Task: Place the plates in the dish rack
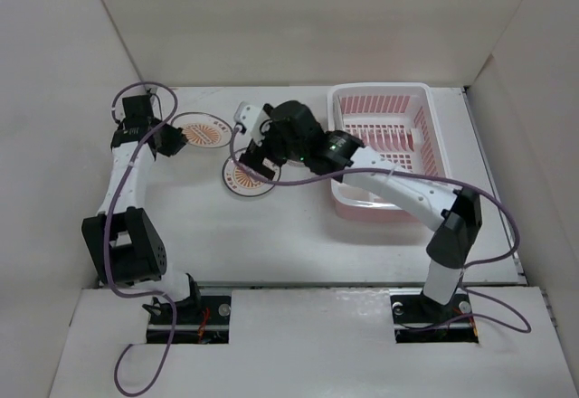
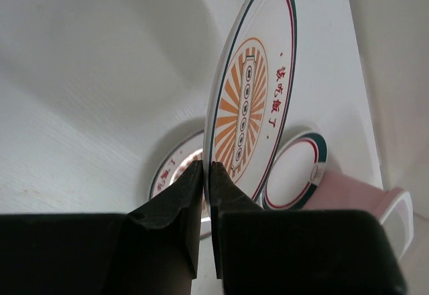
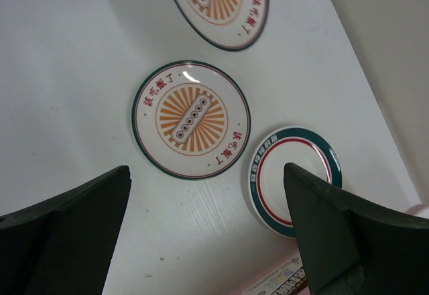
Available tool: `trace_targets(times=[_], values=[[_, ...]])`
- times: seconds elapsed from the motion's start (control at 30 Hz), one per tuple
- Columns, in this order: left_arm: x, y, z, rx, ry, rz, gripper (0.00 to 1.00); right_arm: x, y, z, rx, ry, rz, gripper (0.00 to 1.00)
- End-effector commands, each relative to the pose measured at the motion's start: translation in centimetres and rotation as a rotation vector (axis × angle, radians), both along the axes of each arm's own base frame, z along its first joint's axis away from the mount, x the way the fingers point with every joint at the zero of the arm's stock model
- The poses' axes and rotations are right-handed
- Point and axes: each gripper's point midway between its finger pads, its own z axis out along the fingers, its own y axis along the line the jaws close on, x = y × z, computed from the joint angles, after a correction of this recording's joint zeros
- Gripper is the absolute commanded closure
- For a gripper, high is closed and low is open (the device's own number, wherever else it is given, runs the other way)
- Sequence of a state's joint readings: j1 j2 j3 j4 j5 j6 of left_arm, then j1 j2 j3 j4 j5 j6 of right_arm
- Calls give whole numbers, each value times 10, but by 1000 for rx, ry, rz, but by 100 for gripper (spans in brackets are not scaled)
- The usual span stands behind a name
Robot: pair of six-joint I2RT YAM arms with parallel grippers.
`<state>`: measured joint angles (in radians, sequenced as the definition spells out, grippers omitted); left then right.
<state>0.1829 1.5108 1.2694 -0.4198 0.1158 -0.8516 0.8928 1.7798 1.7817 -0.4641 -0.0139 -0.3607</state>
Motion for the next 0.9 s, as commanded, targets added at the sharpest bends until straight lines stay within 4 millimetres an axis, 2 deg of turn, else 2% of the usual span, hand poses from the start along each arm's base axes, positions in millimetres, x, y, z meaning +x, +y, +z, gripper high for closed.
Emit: trace_targets(times=[0.0, 0.2, 0.23, 0.27, 0.37, 0.4, 0.43, 0.47, 0.5, 0.6, 0.73, 0.87], values=[[-10, -33, 44, -92, -72, -127, 100, 0, 11, 35, -56, -200, -17, 0], [-24, -73, 68, -222, -108, -235, 100, -10, 29, 29, -54, -250, 47, 0], [-27, -76, 72, -230, -118, -247, 100, -10, 29, 36, -43, -257, 46, 0], [-28, -80, 82, -232, -140, -253, 100, -9, 30, 25, -71, -249, 52, 0], [-33, -90, 99, -261, -160, -288, 100, -5, 34, 26, -96, -278, 42, 1], [-35, -105, 106, -280, -166, -325, 100, -2, 36, 24, -101, -280, 31, 1], [-36, -111, 106, -290, -163, -331, 100, 0, 37, 18, -118, -281, 37, 1], [-38, -122, 115, -317, -182, -352, 100, 2, 37, 20, -113, -290, 24, 2], [-40, -127, 121, -328, -198, -365, 100, 3, 39, 14, -123, -284, 26, 2], [-43, -139, 124, -343, -201, -396, 100, 11, 38, 17, -121, -303, -15, 4], [-43, -143, 128, -342, -208, -407, 100, 22, 36, 15, -122, -330, -77, 9], [-44, -143, 126, -344, -199, -405, 100, 29, 33, 5, -136, -342, -122, 29]])
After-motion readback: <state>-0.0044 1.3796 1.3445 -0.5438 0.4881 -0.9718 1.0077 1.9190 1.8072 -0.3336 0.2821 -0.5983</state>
